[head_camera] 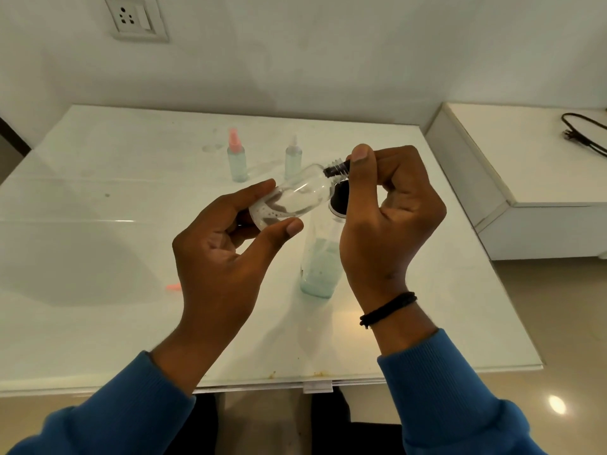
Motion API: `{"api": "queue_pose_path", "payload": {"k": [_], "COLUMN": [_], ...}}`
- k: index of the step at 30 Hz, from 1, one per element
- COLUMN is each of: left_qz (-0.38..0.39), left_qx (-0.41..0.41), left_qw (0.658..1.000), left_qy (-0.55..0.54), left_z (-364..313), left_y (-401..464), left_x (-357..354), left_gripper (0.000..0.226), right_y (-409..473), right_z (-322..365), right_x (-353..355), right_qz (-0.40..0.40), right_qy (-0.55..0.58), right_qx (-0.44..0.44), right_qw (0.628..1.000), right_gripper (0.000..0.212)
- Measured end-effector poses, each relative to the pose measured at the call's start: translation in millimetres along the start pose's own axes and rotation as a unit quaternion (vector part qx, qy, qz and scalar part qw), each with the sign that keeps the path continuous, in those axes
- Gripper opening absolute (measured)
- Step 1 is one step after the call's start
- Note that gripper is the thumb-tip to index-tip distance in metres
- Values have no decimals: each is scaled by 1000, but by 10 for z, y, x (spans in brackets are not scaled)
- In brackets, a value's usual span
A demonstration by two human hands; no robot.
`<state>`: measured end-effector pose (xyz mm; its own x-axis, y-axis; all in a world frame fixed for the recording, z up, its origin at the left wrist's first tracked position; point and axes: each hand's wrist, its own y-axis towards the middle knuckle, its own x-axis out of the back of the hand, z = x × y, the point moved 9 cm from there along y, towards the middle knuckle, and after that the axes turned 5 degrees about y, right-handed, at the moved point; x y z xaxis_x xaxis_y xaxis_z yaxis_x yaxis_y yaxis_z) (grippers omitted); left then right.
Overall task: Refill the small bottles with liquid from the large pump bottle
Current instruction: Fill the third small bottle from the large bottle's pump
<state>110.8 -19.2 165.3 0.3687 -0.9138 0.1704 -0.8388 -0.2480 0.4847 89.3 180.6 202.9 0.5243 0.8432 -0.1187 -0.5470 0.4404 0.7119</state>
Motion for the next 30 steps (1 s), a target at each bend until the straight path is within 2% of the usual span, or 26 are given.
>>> {"api": "queue_pose_path", "payload": {"k": [30], "left_qz": [-7], "left_qx": [10], "left_qw": [1000], "left_qy": [7], "left_z": [11], "left_y": [-6], "left_x": [0], "left_gripper": [43], "right_y": [9], "right_z": [-53], "right_x": [-8], "right_qz": [6], "right_qy": [-10], "right_qx": [-14], "right_qw": [1000], "right_gripper": [29]}}
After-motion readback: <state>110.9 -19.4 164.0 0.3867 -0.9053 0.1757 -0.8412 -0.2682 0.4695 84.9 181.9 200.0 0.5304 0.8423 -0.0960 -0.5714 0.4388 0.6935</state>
